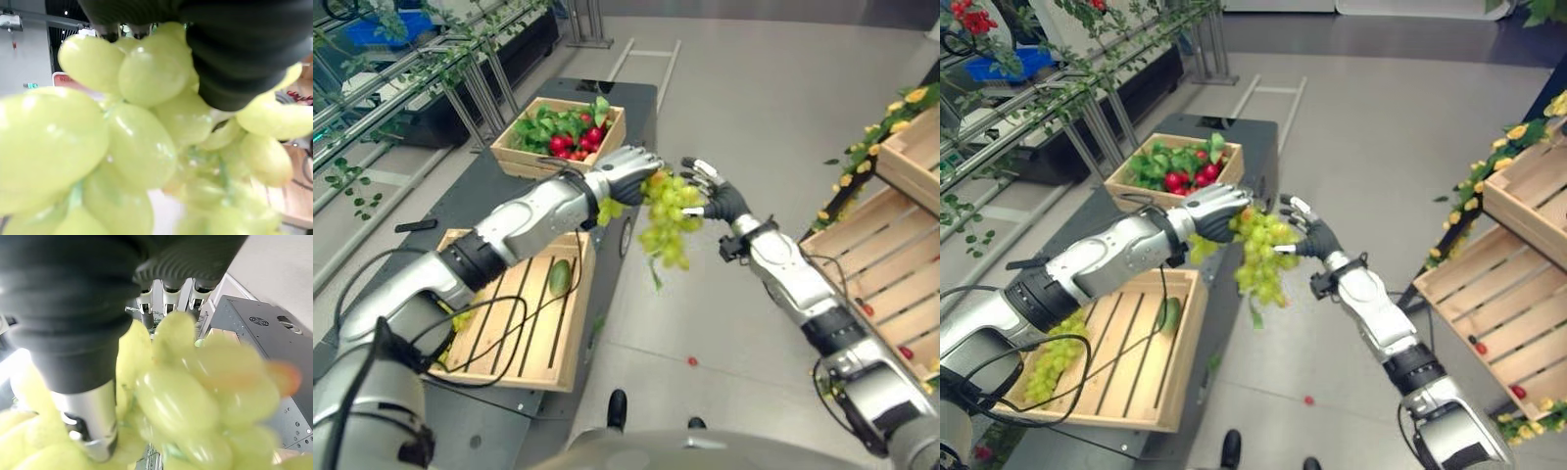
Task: Pick up the fruits from the basket on one side to the basket on the other side
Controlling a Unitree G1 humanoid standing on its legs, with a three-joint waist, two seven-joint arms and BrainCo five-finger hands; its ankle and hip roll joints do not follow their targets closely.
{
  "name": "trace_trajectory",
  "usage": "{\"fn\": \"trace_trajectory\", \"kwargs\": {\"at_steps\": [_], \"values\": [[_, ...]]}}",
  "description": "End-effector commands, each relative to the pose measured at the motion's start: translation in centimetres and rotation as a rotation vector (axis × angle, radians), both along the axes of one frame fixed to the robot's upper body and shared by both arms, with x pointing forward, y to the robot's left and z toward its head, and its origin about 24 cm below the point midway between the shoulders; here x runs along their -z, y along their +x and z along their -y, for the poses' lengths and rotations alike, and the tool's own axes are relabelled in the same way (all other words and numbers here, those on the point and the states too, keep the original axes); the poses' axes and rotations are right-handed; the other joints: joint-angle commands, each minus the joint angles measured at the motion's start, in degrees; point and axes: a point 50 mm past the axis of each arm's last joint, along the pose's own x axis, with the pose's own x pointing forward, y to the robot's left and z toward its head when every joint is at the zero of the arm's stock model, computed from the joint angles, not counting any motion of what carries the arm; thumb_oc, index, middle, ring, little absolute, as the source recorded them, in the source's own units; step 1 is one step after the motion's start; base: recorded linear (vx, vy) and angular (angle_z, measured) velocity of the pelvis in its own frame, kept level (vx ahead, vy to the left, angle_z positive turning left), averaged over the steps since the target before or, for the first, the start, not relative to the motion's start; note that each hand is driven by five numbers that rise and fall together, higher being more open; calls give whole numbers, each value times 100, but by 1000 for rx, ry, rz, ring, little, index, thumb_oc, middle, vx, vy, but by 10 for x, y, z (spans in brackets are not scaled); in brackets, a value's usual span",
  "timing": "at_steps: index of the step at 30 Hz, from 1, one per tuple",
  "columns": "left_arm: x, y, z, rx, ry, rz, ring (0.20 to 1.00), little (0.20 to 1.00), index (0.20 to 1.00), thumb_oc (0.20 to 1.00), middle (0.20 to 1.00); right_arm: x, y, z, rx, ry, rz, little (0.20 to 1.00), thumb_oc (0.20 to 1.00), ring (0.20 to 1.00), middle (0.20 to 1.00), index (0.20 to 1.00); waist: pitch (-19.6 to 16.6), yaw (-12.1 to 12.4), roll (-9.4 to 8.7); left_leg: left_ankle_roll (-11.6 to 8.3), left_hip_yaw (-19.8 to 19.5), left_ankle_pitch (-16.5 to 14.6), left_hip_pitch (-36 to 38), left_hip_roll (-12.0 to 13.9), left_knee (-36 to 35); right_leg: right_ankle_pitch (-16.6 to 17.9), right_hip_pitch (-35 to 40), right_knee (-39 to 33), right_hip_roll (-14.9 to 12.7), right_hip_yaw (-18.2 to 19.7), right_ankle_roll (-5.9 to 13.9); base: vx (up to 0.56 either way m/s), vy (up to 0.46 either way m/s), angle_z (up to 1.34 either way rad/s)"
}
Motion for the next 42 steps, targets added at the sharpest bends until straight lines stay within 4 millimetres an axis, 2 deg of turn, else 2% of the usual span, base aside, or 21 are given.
{"fn": "trace_trajectory", "kwargs": {"at_steps": [1, 7, 14, 20, 21, 23, 28, 31, 32, 33, 35, 42], "values": [[-33, 9, 31, 76, -61, 117, 200, 200, 200, 200, 200, -44, 16, -15, -9, 51, 156, 1000, 1000, 1000, 1000, 1000, -509, 184, -163, 146, -125, -1058, 389, -154, -2, -189, -172, 27, -96, -11, 318, 0, 0, 0], [-38, 5, 41, 115, -63, 135, 200, 200, 200, 200, 200, -53, 29, -35, -36, 33, 145, 1000, 1000, 1000, 1000, 1000, -540, 202, -169, 147, -121, -1074, 420, -148, -3, -183, -143, 27, -97, 2, 306, 0, 0, 0], [-43, 4, 41, 116, -45, 187, 200, 200, 200, 200, 200, -57, 29, -42, -75, 68, 134, 1000, 1000, 1000, 1000, 1000, -549, 183, -173, 149, -114, -1097, 445, -143, -3, -185, -133, 27, -96, 2, 298, 0, 0, 0], [-40, 5, 46, 129, 9, 203, 200, 200, 200, 200, 200, -52, 32, -62, -182, 115, 29, 1000, 1000, 1000, 1000, 1000, -580, 191, -196, 135, -106, -1113, 474, -127, -3, -186, -115, 27, -99, 3, 291, 0, 0, 0], [-39, 5, 49, 143, 41, 202, 200, 200, 200, 200, 200, -53, 37, -72, -234, 87, -24, 1000, 1000, 1000, 1000, 1000, -609, 207, -222, 125, -107, -1109, 482, -126, -3, -187, -113, 27, -92, 21, 286, 0, 0, 0], [-39, 4, 53, 161, 75, 202, 200, 200, 200, 200, 200, -58, 42, -79, -279, 28, -43, 1000, 1000, 1000, 1000, 1000, -631, 222, -251, 123, -100, -1175, 514, -120, -3, -242, -81, 27, -85, 21, 279, 25, -2, -1], [-38, 2, 64, 200, 123, 199, 200, 200, 200, 200, 200, -74, 48, -97, -357, -79, -46, 1000, 1000, 1000, 1000, 1000, -633, 223, -292, 107, -88, -1096, 482, -129, -3, -174, -106, 27, -82, 29, 273, -2, -5, -2], [-30, 2, 71, 211, 150, 178, 200, 200, 200, 200, 200, -85, 39, -122, -465, -93, -11, 1000, 1000, 1000, 1000, 1000, -677, 189, -308, 110, -88, -1171, 513, -116, -3, -236, -81, 27, -70, 27, 264, 36, -5, -1], [-30, 2, 71, 211, 150, 179, 200, 200, 200, 200, 200, -85, 39, -122, -466, -93, -10, 1000, 1000, 1000, 1000, 1000, -664, 186, -309, 104, -84, -1102, 487, -120, -3, -179, -106, 27, -72, 28, 268, 17, -16, -4], [-29, 2, 74, 218, 156, 176, 200, 200, 200, 200, 200, -88, 35, -132, -503, -86, 5, 1000, 1000, 1000, 1000, 1000, -694, 174, -314, 110, -90, -1183, 516, -117, -3, -243, -77, 27, -66, 29, 262, -31, -4, -4], [-28, 2, 75, 217, 153, 172, 200, 200, 200, 200, 200, -88, 33, -135, -511, -72, 8, 1000, 1000, 1000, 1000, 1000, -686, 170, -318, 107, -87, -1117, 496, -118, -3, -187, -98, 27, -69, 18, 262, -9, -9, -3], [-30, -4, 84, 255, 142, 158, 200, 200, 200, 200, 200, -91, 27, -153, -562, -47, 12, 1000, 1000, 1000, 1000, 1000, -776, 194, -369, 113, -132, -1217, 551, -121, -3, -277, -37, 27, -51, -19, 240, 20, -6, 0]]}}
